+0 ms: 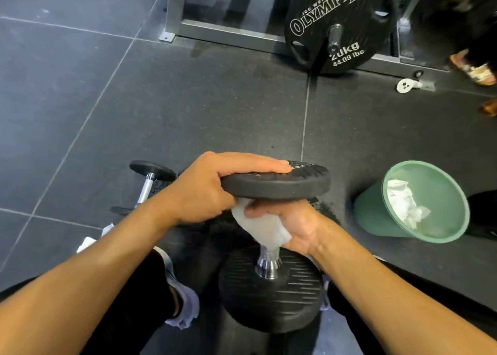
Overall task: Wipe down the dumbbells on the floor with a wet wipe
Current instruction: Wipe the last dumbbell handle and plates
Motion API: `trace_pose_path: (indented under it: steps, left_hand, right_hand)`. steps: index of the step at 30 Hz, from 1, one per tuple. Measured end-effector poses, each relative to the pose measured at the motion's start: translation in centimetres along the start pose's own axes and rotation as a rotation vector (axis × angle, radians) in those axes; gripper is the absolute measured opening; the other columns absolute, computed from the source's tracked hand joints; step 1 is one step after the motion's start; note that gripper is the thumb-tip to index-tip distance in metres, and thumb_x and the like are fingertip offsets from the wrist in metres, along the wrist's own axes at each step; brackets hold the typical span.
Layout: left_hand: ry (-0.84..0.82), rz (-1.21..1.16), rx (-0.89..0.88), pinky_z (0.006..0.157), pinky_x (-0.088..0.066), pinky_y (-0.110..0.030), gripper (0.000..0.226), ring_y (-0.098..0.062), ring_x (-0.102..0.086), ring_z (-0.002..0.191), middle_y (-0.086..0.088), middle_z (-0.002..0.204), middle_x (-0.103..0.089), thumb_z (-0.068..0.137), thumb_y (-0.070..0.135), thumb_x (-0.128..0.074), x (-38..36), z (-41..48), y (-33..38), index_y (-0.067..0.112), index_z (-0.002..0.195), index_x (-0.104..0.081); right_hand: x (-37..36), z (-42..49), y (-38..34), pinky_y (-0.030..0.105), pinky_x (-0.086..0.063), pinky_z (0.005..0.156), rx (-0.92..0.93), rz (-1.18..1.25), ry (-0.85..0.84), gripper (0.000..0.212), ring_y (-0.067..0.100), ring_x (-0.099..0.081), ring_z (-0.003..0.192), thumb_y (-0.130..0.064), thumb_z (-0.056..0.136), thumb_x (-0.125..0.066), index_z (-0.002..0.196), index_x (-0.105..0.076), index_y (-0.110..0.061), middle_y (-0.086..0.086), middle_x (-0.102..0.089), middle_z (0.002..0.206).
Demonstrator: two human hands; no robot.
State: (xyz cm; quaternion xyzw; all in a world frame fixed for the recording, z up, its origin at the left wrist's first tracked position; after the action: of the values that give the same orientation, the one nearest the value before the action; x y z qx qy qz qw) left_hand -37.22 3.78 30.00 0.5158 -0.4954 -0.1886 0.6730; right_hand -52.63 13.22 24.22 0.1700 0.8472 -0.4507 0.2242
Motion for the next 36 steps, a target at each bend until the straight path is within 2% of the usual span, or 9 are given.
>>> trace_pose_path:
  steps: [4,10,12,14,19,25,28,32,36]
  left_hand:
    - [-0.003,-0.142,-0.044,0.119,-0.042,-0.05,0.096,-0.024,-0.057,0.141,0.001,0.142,-0.069,0.056,-0.038,-0.066,0.7,0.1,-0.7,0.019,0.133,-0.07]
    - [0.138,-0.372,0.154,0.114,-0.047,-0.028,0.08,-0.005,-0.049,0.145,0.013,0.154,-0.056,0.088,-0.003,-0.076,-0.1,0.4,-1.6,0.036,0.152,-0.049]
    - [0.193,-0.5,0.454,0.108,-0.052,-0.033,0.06,-0.005,-0.057,0.137,0.012,0.148,-0.062,0.1,0.02,-0.068,-1.2,0.2,-3.2,0.044,0.151,-0.046]
    - [0.212,-0.632,0.743,0.101,-0.053,-0.043,0.03,-0.018,-0.071,0.119,-0.001,0.131,-0.075,0.105,0.039,-0.055,-2.1,-0.9,-4.8,0.03,0.133,-0.061]
    - [0.205,-1.162,1.019,0.101,-0.051,-0.047,0.066,-0.028,-0.072,0.082,-0.012,0.088,-0.078,0.099,0.065,-0.05,-5.6,-2.4,-3.7,0.009,0.085,-0.083]
    - [0.181,-1.552,0.88,0.08,-0.061,-0.04,0.076,-0.034,-0.077,0.079,-0.019,0.089,-0.078,0.092,0.071,-0.049,-8.5,-1.8,-0.9,0.003,0.08,-0.081]
    - [0.264,-1.621,0.841,0.089,-0.057,-0.042,0.068,-0.034,-0.075,0.083,-0.019,0.095,-0.077,0.09,0.065,-0.053,-7.8,-0.9,-0.8,0.003,0.088,-0.081]
    - [0.488,-1.553,0.764,0.09,-0.053,-0.041,0.042,-0.029,-0.07,0.08,-0.012,0.089,-0.073,0.084,0.052,-0.062,-6.8,0.3,-1.5,0.014,0.093,-0.076]
    - [0.566,-1.584,0.623,0.084,-0.057,-0.043,0.03,-0.03,-0.071,0.08,-0.013,0.092,-0.071,0.08,0.027,-0.054,-6.7,0.3,-2.4,0.017,0.106,-0.066]
  right_hand:
    - [-1.4,-1.1,-2.2,0.024,-0.056,0.061,0.075,0.088,-0.202,0.037,0.013,-0.071,0.07,0.01,0.063,-0.062,0.082,-0.081,-0.015,0.002,-0.073,0.077]
    - [-1.9,0.0,-2.1,0.05,-0.048,0.107,0.213,0.116,-0.062,0.06,0.049,-0.059,0.12,-0.002,0.061,-0.076,0.119,-0.063,0.01,0.037,-0.062,0.122]
    - [-2.0,-0.5,-3.1,0.032,-0.06,0.083,0.279,0.157,-0.02,0.024,0.033,-0.075,0.091,0.01,0.076,-0.056,0.09,-0.075,0.006,0.027,-0.073,0.091]
    - [-1.7,-1.0,-4.3,0.024,-0.054,0.047,0.269,0.209,0.074,0.024,0.018,-0.065,0.049,0.009,0.07,-0.056,0.064,-0.071,-0.009,0.005,-0.065,0.057]
    - [-1.8,-1.6,-6.9,0.017,-0.034,0.04,0.341,0.356,0.096,0.017,0.011,-0.035,0.035,-0.022,0.047,-0.066,0.062,-0.071,-0.017,-0.003,-0.036,0.044]
    - [-1.8,-1.6,-8.1,0.021,-0.021,0.038,0.407,0.427,0.118,0.003,0.015,-0.014,0.043,-0.022,0.052,-0.062,0.054,-0.059,-0.021,-0.006,-0.024,0.043]
    - [-1.9,-1.6,-8.2,0.026,-0.014,0.045,0.379,0.381,0.207,0.025,0.014,-0.015,0.041,-0.018,0.064,-0.044,0.048,-0.062,-0.021,-0.005,-0.028,0.041]
    - [-1.8,-1.0,-8.2,0.025,-0.03,0.045,0.385,0.3,0.346,0.019,0.015,-0.039,0.04,-0.013,0.064,-0.051,0.055,-0.067,-0.017,0.001,-0.04,0.047]
    - [-0.4,0.5,-7.0,0.033,-0.051,0.06,0.426,0.246,0.518,0.033,0.023,-0.058,0.066,-0.009,0.065,-0.068,0.097,-0.064,-0.004,0.009,-0.059,0.076]
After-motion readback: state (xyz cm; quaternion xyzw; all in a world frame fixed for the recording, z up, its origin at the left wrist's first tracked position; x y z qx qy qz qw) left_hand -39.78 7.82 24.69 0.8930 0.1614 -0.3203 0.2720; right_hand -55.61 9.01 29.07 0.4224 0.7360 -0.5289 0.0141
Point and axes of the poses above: each hand's wrist, its own z-axis towards the middle knuckle, its own x-axis out of the back of the hand, y = z × x, the point moved 1 cm from there along z, towards the middle knuckle
